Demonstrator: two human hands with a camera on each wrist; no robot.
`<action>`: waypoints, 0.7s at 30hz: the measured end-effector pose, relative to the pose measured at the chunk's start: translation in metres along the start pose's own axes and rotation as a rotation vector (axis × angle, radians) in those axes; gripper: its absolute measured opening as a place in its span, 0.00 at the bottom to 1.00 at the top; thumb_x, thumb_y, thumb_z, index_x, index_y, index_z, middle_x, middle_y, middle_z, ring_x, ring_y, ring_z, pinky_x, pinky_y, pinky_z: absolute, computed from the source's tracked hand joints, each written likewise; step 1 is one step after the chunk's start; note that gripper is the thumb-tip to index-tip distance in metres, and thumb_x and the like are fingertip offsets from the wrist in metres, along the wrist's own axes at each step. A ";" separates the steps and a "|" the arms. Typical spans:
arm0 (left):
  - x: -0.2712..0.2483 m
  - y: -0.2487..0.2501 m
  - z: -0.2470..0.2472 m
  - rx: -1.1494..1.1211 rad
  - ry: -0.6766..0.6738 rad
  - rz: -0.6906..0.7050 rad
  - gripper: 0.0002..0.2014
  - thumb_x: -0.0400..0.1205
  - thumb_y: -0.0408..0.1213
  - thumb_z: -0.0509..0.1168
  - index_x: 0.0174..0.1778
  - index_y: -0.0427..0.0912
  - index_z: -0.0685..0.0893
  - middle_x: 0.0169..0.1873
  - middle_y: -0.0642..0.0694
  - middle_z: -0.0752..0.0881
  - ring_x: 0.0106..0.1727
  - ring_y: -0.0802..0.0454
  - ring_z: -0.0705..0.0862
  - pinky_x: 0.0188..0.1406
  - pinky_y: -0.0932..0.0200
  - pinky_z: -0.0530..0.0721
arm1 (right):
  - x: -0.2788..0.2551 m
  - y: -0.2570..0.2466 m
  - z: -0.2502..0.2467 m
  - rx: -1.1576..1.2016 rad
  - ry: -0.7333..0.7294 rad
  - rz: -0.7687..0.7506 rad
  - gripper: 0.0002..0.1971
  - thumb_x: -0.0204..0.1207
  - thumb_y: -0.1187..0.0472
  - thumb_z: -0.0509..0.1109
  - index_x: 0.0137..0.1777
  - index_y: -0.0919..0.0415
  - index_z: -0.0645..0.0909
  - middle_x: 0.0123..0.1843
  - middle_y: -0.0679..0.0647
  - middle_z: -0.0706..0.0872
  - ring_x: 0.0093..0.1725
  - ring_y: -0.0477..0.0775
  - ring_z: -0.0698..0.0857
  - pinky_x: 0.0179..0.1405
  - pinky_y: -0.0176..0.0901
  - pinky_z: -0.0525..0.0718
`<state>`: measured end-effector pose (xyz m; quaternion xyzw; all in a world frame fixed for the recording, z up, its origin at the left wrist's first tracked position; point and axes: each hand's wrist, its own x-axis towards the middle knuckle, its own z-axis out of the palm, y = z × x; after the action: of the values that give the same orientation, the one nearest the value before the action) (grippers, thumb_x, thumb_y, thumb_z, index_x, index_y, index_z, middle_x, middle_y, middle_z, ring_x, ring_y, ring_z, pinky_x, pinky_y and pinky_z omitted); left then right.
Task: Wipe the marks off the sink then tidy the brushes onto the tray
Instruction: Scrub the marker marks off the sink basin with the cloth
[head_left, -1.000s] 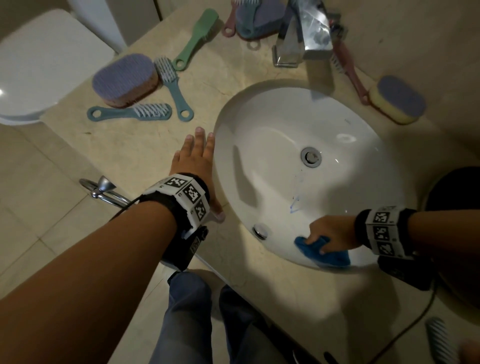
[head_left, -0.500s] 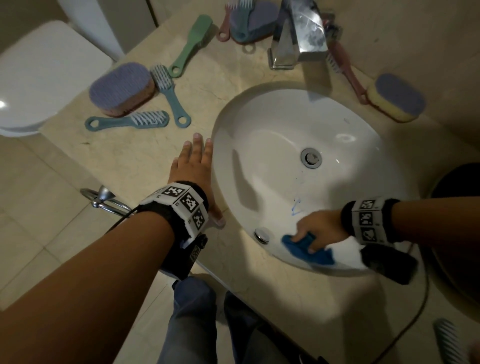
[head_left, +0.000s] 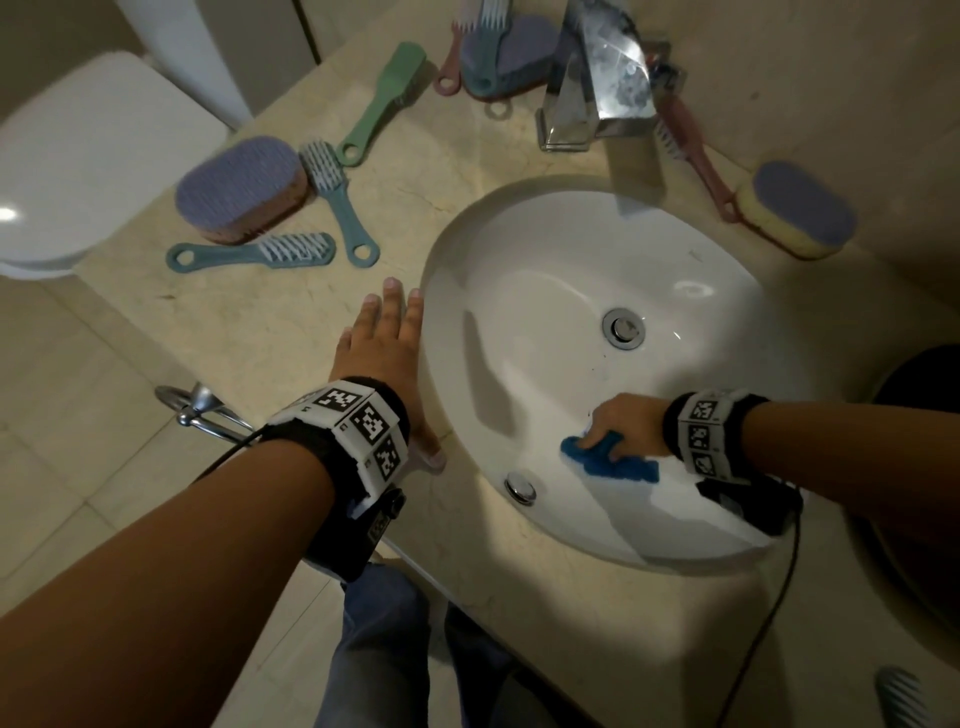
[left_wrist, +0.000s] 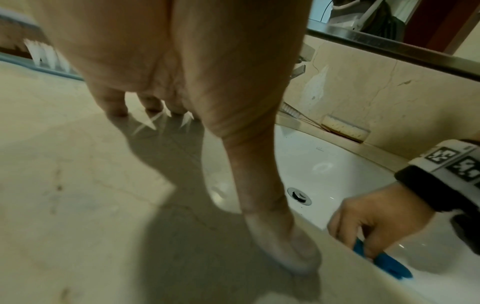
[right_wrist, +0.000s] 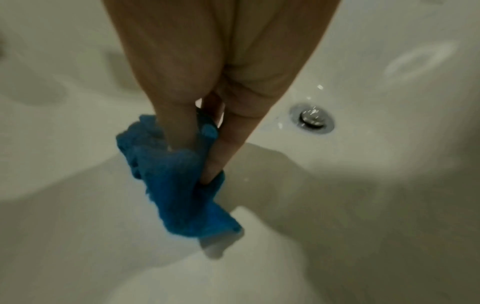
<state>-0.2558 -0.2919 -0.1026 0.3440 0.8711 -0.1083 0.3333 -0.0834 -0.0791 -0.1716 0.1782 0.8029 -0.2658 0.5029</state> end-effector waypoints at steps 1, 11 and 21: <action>0.000 -0.001 0.000 -0.004 0.000 0.001 0.83 0.46 0.59 0.83 0.78 0.43 0.24 0.79 0.42 0.26 0.82 0.42 0.31 0.84 0.45 0.46 | 0.003 0.000 -0.009 -0.022 0.040 0.036 0.05 0.76 0.60 0.69 0.40 0.58 0.84 0.41 0.55 0.81 0.41 0.51 0.75 0.42 0.39 0.73; 0.000 0.000 -0.001 0.011 -0.008 -0.005 0.82 0.47 0.60 0.83 0.78 0.42 0.24 0.79 0.42 0.25 0.82 0.42 0.31 0.84 0.45 0.46 | 0.016 0.014 -0.006 -0.120 0.215 -0.086 0.16 0.78 0.50 0.66 0.46 0.66 0.78 0.48 0.63 0.83 0.46 0.58 0.80 0.50 0.50 0.77; -0.004 0.003 -0.004 -0.006 -0.016 -0.017 0.81 0.49 0.58 0.84 0.78 0.43 0.24 0.79 0.43 0.25 0.82 0.43 0.31 0.84 0.46 0.45 | 0.016 0.013 -0.012 0.146 0.230 -0.078 0.09 0.75 0.60 0.70 0.38 0.66 0.85 0.39 0.61 0.86 0.40 0.59 0.84 0.40 0.48 0.83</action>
<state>-0.2539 -0.2901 -0.0968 0.3347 0.8716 -0.1112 0.3406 -0.0916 -0.0616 -0.1846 0.2124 0.8401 -0.3207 0.3824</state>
